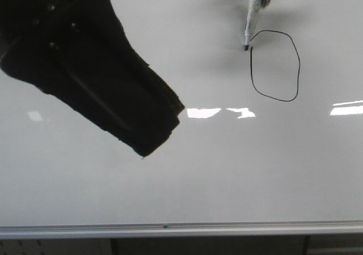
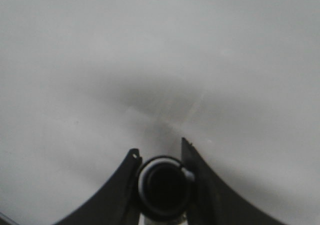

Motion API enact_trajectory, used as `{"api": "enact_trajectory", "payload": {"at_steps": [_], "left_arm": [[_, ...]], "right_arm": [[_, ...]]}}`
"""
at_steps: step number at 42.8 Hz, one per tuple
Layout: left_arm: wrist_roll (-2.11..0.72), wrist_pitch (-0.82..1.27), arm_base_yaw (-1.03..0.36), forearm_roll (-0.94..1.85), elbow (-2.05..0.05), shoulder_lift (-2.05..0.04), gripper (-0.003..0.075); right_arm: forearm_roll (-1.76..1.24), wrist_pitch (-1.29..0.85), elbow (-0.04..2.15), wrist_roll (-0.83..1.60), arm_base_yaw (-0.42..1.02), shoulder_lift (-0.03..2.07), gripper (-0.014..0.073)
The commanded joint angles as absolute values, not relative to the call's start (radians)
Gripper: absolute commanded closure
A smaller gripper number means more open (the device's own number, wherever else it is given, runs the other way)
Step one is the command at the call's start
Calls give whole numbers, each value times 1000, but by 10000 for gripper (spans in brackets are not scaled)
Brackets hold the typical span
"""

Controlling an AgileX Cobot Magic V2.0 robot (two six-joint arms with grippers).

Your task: Write number 0 on whiteboard

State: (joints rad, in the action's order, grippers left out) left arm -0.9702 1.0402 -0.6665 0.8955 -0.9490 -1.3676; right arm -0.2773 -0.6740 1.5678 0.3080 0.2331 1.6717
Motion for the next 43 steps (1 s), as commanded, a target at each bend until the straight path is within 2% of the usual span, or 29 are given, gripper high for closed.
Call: {"api": "enact_trajectory", "payload": {"at_steps": [1, 16, 25, 27, 30, 35, 38, 40, 43], "left_arm": [[-967, 1044, -674, 950, -980, -1337, 740], [-967, 1044, -674, 950, -980, -1337, 740], [-967, 1044, -674, 976, -980, -1337, 722], [-967, 1047, -674, 978, -980, -1337, 679], [-967, 1047, -674, 980, -982, -1337, 552], [-967, 1055, -674, 981, -982, -1337, 235], [-967, 1055, -674, 984, -982, -1337, 90], [-967, 1048, -674, 984, -982, -1337, 22], [-967, 1044, -674, 984, -982, -1337, 24]], "right_arm": [[-293, -670, 1606, 313, 233, 1632, 652], [-382, -1005, 1692, 346, 233, 1490, 654], [-645, -1279, 1729, 464, 233, 1464, 654], [-725, -1338, 1713, 492, 233, 1464, 654], [-814, -1336, 1654, 520, 233, 1442, 654], [-844, -1336, 1530, 549, 233, 1385, 654], [-844, -1336, 1456, 567, 233, 1349, 654], [-844, -1336, 1399, 580, 233, 1320, 654], [-846, -1336, 1325, 586, 233, 1282, 654]]}}
